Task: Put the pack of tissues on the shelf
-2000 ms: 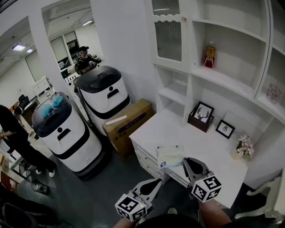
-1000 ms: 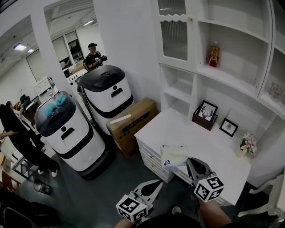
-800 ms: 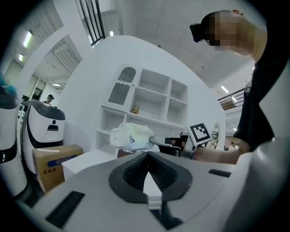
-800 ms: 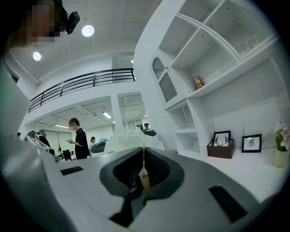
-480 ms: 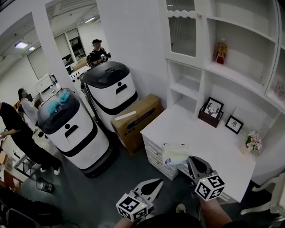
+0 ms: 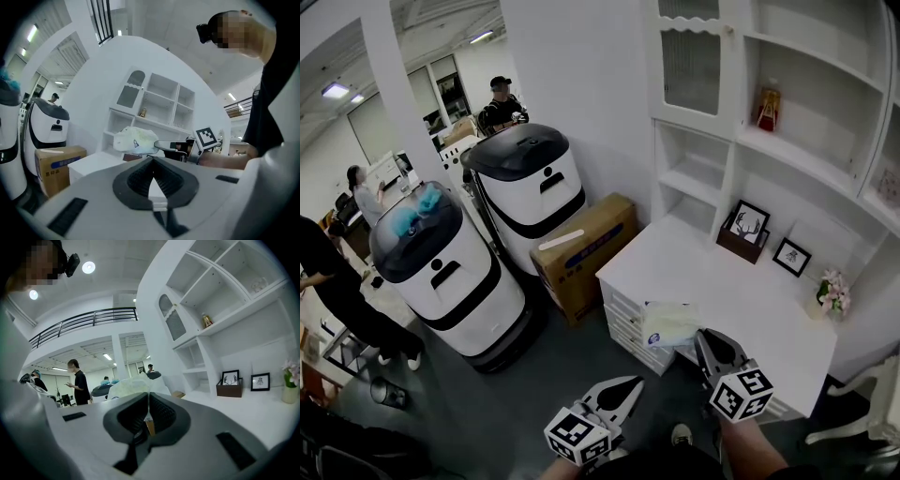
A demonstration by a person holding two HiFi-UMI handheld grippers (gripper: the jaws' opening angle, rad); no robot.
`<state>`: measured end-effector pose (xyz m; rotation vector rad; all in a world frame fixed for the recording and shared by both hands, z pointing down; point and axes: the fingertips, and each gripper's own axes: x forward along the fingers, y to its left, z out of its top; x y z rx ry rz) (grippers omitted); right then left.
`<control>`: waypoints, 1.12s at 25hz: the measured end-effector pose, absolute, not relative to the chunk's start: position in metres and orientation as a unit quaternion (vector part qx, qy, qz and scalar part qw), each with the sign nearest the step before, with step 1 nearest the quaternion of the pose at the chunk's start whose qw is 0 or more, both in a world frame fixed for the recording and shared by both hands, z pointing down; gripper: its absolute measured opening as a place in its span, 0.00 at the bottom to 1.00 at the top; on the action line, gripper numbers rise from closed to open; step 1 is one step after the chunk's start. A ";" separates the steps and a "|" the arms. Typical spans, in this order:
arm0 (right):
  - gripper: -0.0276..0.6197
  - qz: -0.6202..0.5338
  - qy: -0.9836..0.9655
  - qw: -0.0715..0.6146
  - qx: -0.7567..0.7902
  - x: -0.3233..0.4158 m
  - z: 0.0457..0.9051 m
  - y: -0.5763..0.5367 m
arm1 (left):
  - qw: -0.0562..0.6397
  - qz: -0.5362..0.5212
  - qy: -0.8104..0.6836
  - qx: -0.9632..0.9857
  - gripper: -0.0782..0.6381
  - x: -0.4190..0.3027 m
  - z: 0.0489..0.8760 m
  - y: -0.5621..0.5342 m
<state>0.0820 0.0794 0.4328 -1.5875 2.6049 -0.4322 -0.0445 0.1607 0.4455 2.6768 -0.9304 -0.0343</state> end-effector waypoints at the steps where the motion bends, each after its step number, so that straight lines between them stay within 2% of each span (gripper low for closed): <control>1: 0.06 -0.141 0.844 0.029 -0.516 0.080 0.433 0.079 | 0.155 -0.013 -0.324 0.933 0.11 -0.047 0.447 0.160; 28: 0.06 -0.153 0.854 0.001 -0.496 -0.004 0.448 0.062 | 0.189 -0.031 -0.358 0.914 0.11 -0.132 0.470 0.159</control>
